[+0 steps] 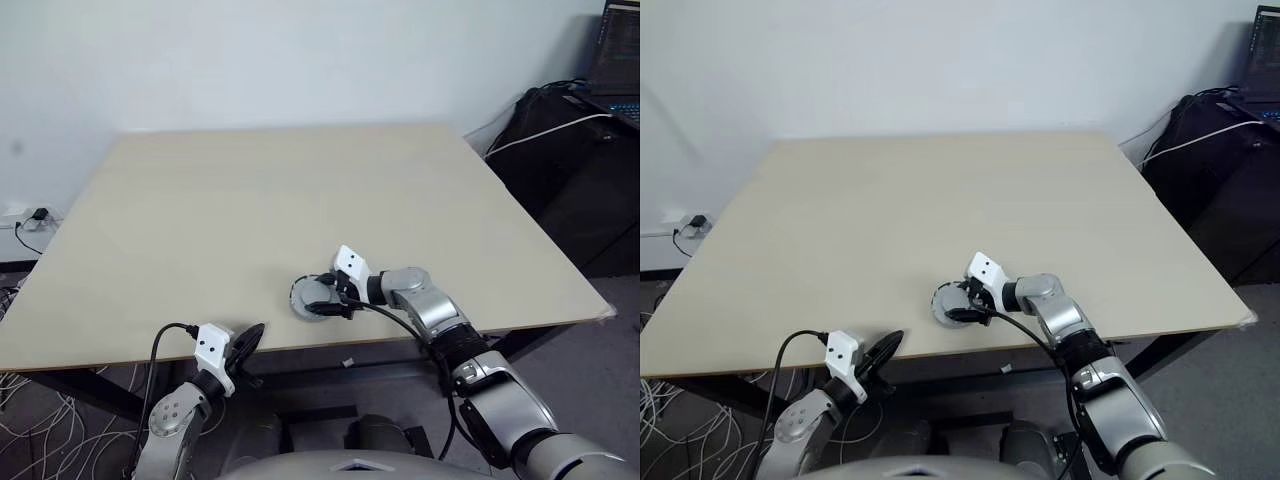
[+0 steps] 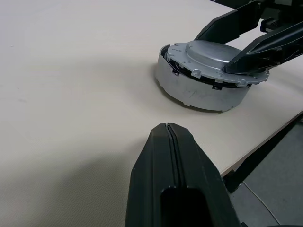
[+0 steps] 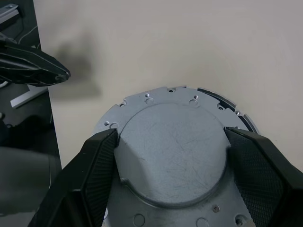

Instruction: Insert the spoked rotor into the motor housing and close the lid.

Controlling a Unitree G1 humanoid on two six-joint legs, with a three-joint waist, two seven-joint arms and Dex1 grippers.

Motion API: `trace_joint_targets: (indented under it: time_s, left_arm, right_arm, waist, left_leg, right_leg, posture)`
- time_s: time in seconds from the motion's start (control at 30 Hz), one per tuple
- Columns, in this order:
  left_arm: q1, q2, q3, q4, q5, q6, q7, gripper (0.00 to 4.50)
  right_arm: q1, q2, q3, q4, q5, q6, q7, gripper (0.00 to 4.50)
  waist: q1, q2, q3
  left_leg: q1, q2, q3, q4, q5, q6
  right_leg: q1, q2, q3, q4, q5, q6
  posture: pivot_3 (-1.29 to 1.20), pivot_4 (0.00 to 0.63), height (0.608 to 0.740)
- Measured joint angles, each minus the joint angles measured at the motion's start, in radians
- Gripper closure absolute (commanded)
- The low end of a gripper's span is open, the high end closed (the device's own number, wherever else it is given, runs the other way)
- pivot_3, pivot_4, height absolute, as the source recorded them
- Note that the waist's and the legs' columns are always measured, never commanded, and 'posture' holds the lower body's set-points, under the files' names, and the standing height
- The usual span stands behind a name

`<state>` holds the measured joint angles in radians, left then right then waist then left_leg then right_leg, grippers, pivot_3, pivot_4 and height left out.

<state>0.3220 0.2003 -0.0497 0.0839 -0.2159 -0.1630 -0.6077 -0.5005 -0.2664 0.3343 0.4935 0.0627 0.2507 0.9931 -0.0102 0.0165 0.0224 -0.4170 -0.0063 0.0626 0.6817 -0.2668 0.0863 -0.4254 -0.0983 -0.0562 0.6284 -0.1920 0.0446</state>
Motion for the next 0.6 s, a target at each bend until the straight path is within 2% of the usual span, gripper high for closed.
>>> trace_joint_targets:
  time_s: [0.6]
  left_arm:
    - [0.008,0.000,-0.004,0.000,0.000,0.000,-0.004,4.50]
  right_arm:
    - [0.098,0.050,-0.024,-0.114,-0.019,0.044,-0.174,1.21]
  waist:
    - [0.000,0.000,-0.001]
  left_leg:
    - [0.000,0.000,0.000,0.000,0.000,0.000]
  right_leg:
    - [0.000,0.000,0.001,0.000,0.000,0.000]
  posture:
    - [0.00,0.000,0.740]
